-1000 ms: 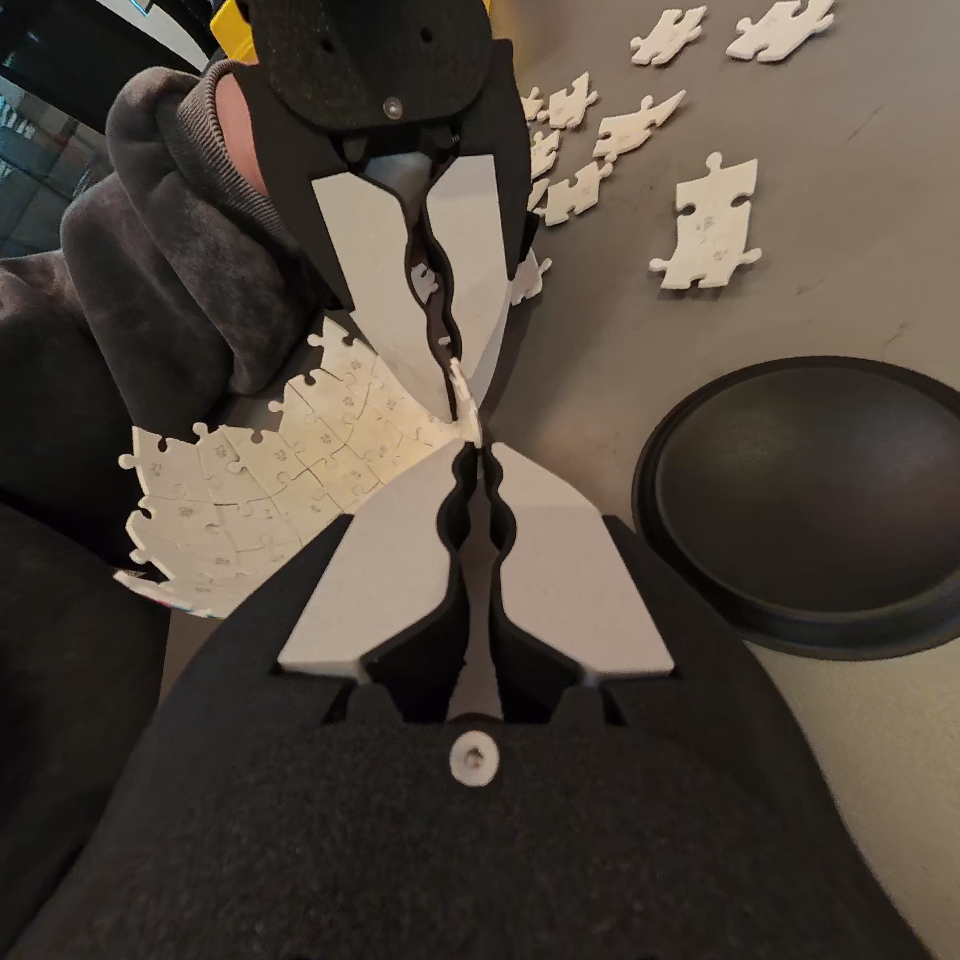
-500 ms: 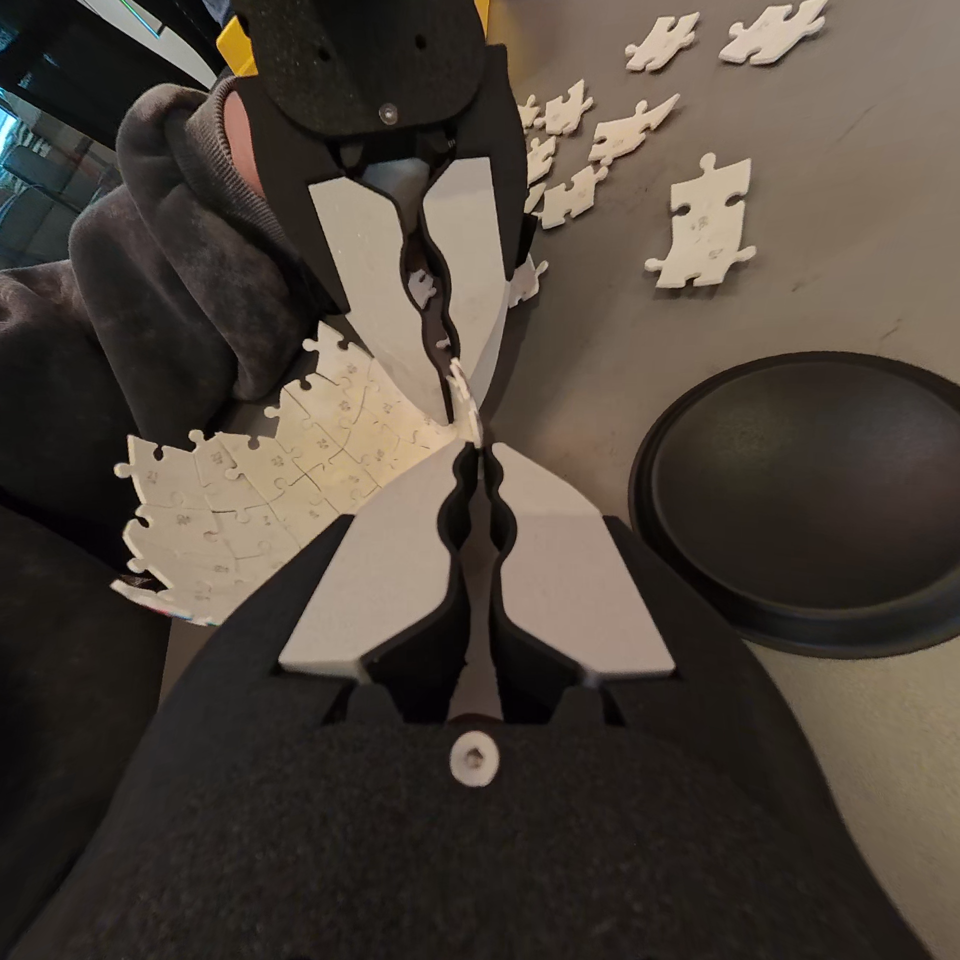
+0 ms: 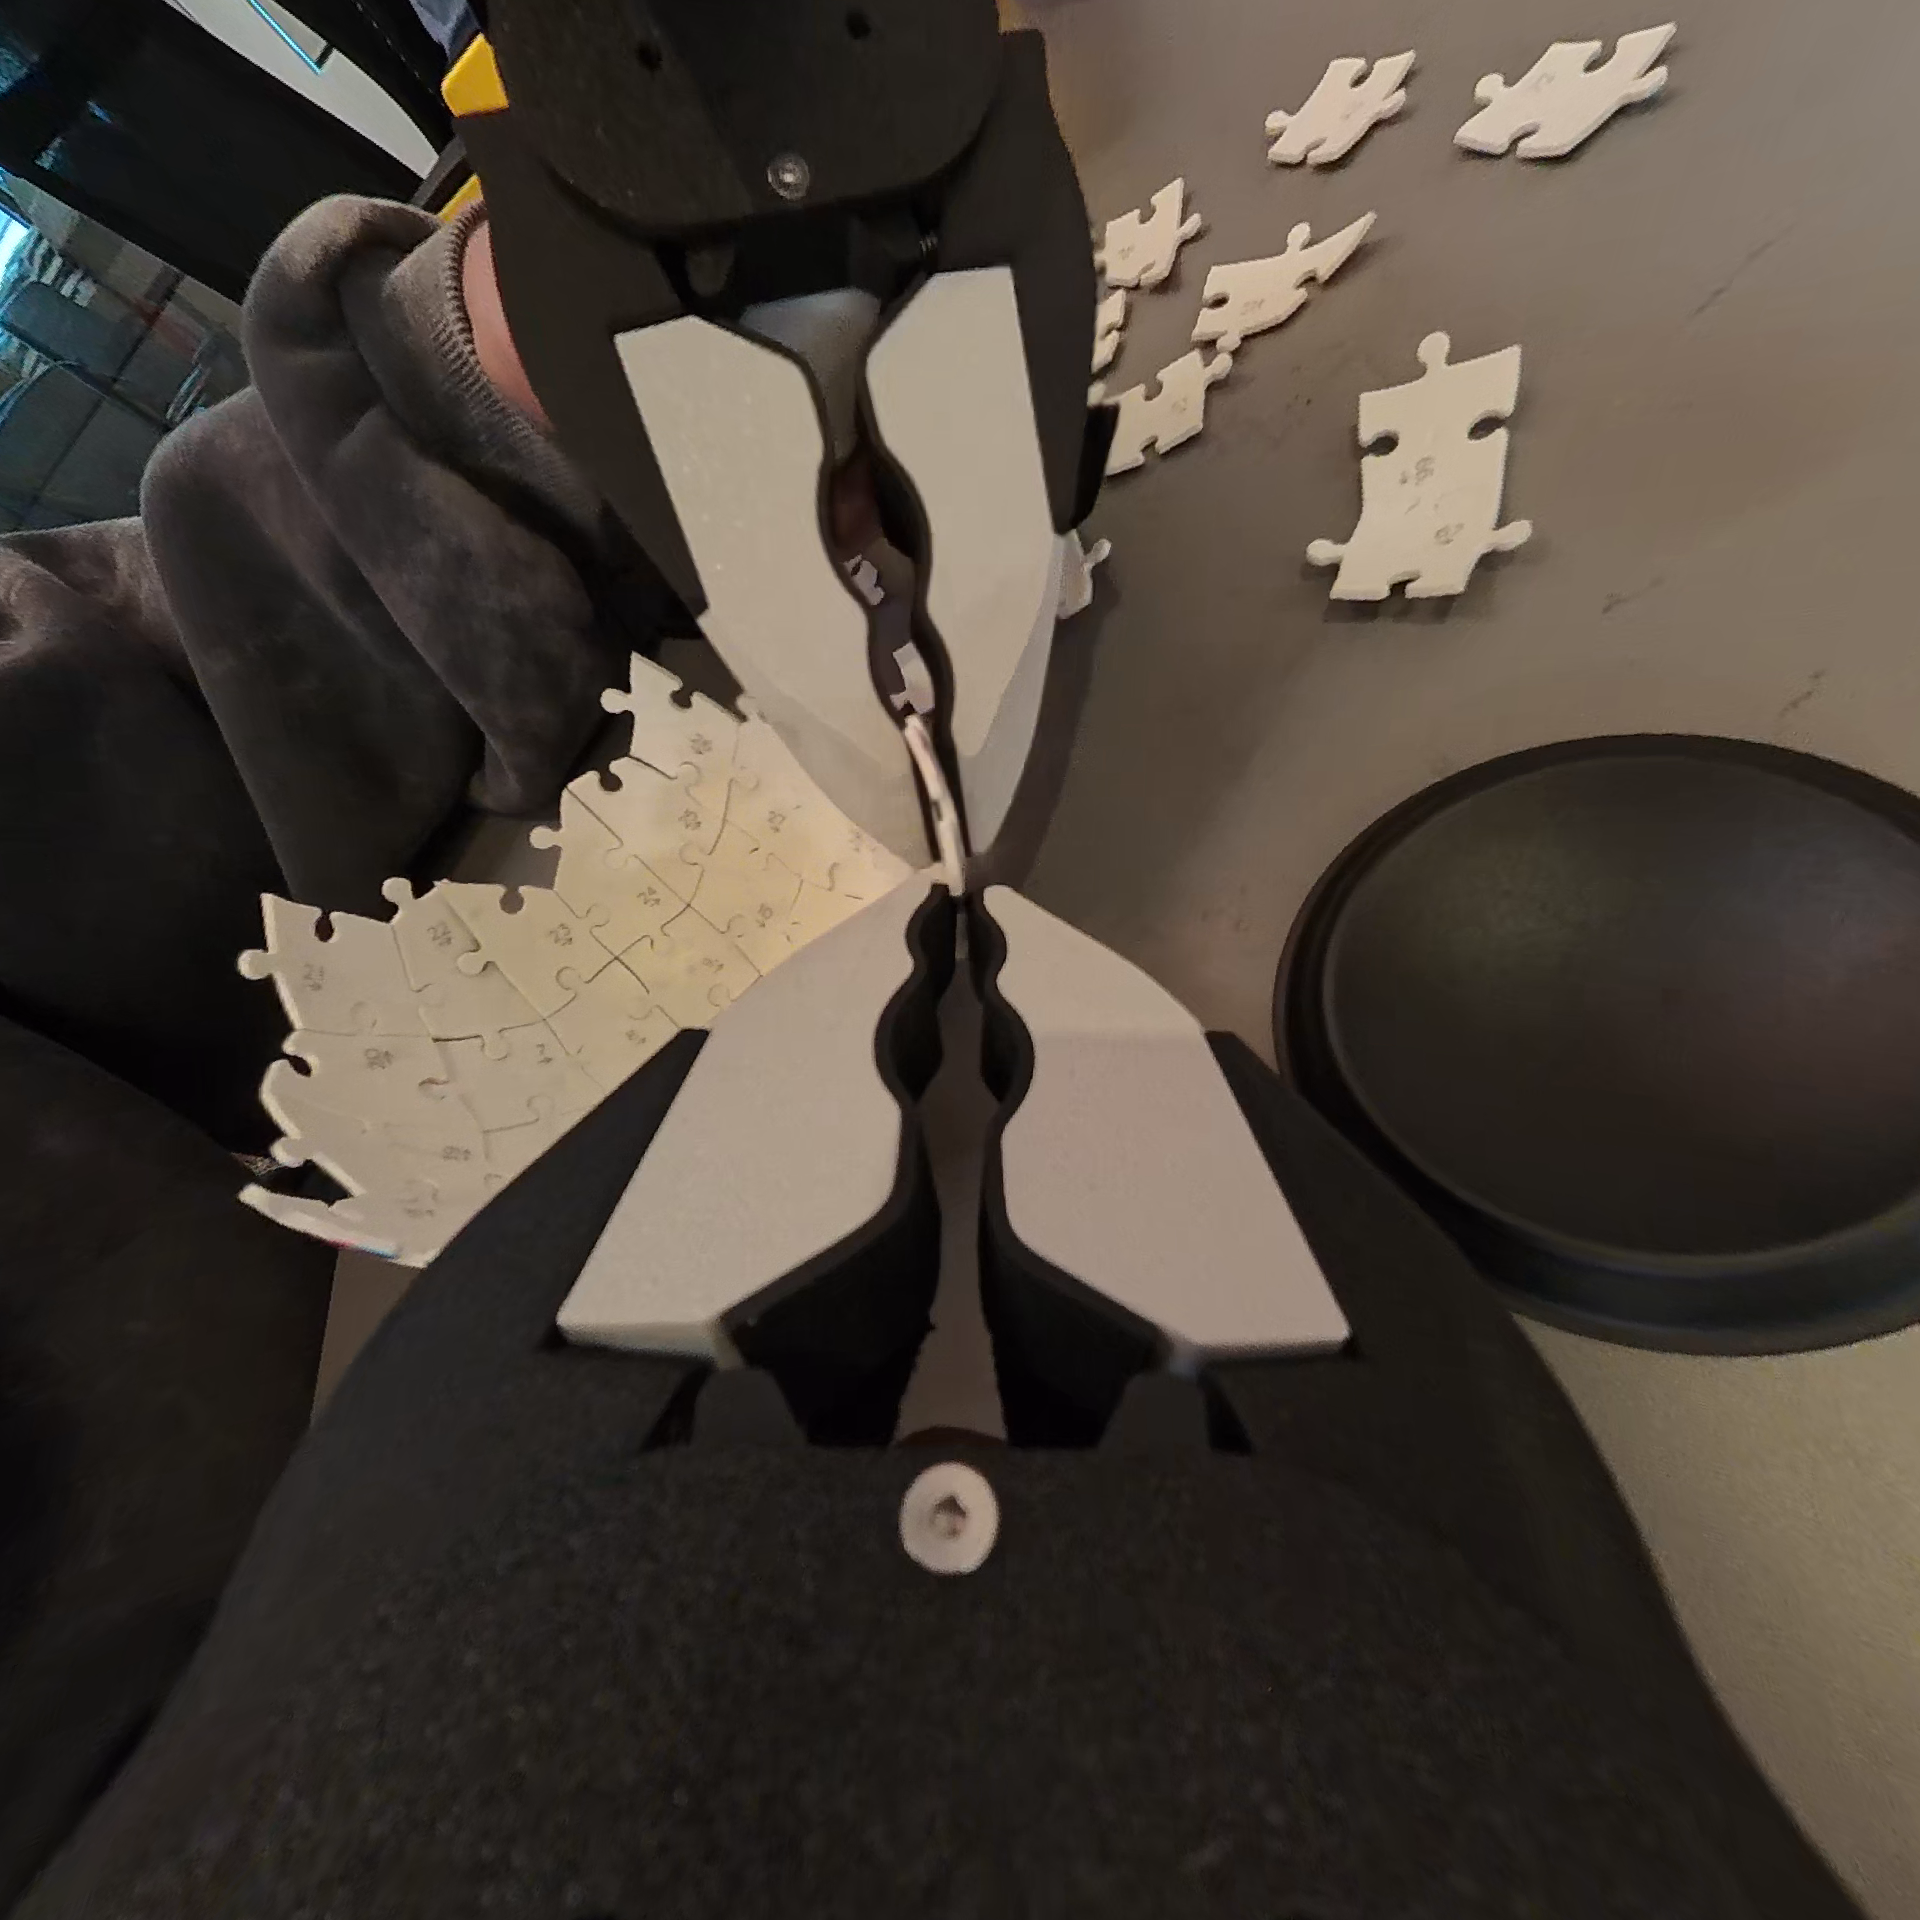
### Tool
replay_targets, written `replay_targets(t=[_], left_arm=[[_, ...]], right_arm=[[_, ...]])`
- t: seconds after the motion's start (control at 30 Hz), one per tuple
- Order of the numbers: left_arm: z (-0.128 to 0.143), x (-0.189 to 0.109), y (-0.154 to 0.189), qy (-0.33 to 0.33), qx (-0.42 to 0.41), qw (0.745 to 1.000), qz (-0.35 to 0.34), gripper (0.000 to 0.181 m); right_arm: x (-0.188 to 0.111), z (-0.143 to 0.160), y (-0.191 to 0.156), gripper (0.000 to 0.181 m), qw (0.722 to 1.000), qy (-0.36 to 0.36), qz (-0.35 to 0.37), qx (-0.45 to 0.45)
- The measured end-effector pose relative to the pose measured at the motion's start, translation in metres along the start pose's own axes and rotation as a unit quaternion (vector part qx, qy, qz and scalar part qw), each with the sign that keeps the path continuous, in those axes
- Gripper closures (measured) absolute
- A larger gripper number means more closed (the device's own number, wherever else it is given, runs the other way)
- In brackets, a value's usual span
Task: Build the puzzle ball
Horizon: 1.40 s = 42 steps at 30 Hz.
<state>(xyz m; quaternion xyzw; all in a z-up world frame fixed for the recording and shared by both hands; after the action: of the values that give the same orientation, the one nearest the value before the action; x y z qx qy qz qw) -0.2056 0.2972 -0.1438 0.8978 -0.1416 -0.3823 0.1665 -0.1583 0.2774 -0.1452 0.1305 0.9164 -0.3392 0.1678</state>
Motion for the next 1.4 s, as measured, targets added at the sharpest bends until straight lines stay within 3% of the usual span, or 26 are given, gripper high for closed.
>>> replay_targets(t=[0.3, 0.43, 0.67, 0.97, 1.4], left_arm=[[0.003, 0.001, 0.002, -0.018, 0.018, 1.0, -0.01, 0.179], [0.004, 0.003, 0.003, -0.022, 0.021, 0.999, -0.01, 0.179], [0.002, 0.002, 0.006, -0.016, 0.024, 1.0, -0.006, 0.179], [0.001, 0.001, 0.011, -0.014, 0.036, 0.999, 0.0, 0.179], [0.001, 0.001, 0.01, -0.013, 0.041, 0.999, 0.002, 0.179]], right_arm=[[0.002, 0.002, -0.001, 0.179, 1.0, -0.009, 0.001, -0.01], [-0.003, 0.002, -0.005, 0.165, 1.0, -0.002, -0.019, -0.008], [0.006, 0.017, -0.009, 0.161, 0.998, -0.059, -0.032, 0.019], [0.015, 0.021, -0.01, 0.179, 0.995, -0.067, -0.045, 0.063], [0.016, 0.021, -0.01, 0.179, 0.996, -0.069, -0.035, 0.037]])
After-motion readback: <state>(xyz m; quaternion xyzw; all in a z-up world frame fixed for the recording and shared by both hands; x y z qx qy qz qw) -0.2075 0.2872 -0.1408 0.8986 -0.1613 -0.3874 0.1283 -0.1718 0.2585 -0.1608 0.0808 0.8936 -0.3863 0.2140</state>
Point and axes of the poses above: each gripper's, where its closed fingertips meet, x out along the fingers, z out of its underside, y = z × x across the jaws, the point moved 3 cm from there along -x, back along the fingers, and after that the axes turned 8 degrees about -z, right-handed, at the moved point
